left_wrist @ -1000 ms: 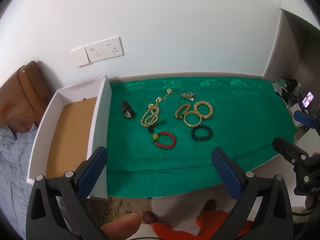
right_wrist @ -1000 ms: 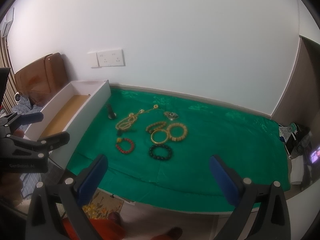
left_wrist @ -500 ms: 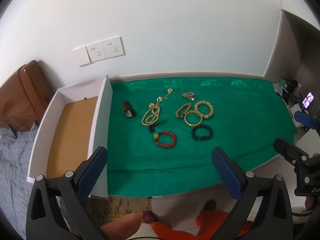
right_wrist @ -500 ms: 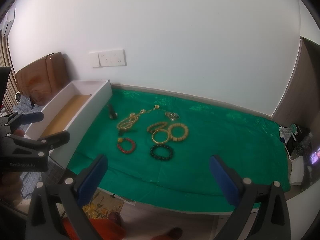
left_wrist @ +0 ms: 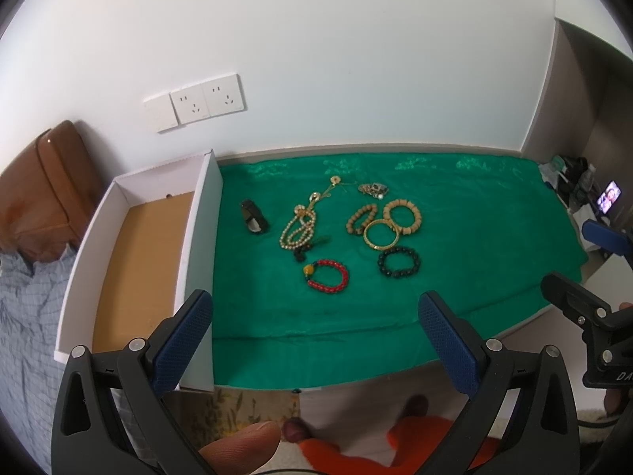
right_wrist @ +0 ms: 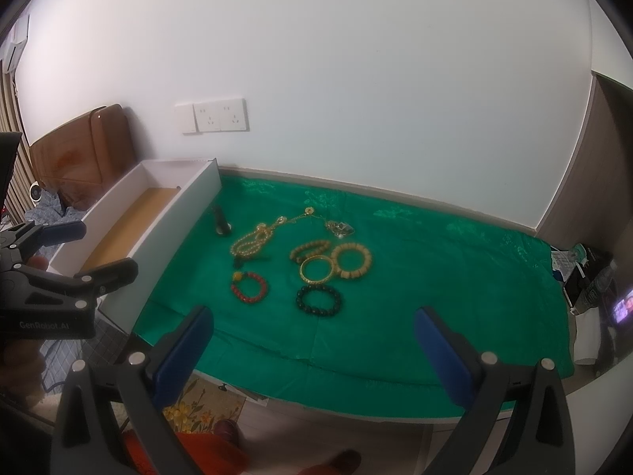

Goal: Organize jewelry

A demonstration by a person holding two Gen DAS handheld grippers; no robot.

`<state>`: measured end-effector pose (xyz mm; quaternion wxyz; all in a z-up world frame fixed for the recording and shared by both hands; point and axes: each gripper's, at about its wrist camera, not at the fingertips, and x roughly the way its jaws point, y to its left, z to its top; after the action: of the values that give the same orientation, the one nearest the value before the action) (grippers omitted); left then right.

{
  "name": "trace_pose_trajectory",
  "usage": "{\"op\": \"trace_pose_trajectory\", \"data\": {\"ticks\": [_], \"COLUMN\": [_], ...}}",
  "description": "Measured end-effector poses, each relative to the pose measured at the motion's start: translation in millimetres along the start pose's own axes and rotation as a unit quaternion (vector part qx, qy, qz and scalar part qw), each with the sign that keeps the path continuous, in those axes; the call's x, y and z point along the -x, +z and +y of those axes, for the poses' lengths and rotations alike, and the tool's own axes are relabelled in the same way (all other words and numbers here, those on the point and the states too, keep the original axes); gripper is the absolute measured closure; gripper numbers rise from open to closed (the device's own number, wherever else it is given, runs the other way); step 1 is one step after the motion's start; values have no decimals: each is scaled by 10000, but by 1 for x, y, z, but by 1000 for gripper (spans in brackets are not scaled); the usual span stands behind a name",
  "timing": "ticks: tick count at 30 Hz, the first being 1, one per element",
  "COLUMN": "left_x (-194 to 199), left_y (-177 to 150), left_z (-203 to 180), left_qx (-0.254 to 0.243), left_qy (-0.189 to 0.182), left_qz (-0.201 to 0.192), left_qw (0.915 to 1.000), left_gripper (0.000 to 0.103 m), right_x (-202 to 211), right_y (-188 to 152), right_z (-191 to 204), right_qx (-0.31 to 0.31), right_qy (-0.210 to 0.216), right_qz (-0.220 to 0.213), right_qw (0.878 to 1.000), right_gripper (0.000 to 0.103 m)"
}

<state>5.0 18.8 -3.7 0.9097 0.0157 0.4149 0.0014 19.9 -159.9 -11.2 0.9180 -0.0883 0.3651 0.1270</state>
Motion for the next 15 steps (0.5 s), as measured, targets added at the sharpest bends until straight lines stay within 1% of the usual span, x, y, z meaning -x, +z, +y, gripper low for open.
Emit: {"op": "trace_pose_trajectory", "data": {"ticks": [15], "left_x": [0], "left_y": [1], "left_z": [0], "left_qx": [-10], "left_qy": [5], "left_qz": [-5], "left_qw": [10000], "left_gripper": [0], "right_x": [0], "right_y": [-1], "right_z": [0], "right_qx": [1], "right_qy": [0], "right_qz": [-7], "right_qw": [10000], "right_gripper": [0]}}
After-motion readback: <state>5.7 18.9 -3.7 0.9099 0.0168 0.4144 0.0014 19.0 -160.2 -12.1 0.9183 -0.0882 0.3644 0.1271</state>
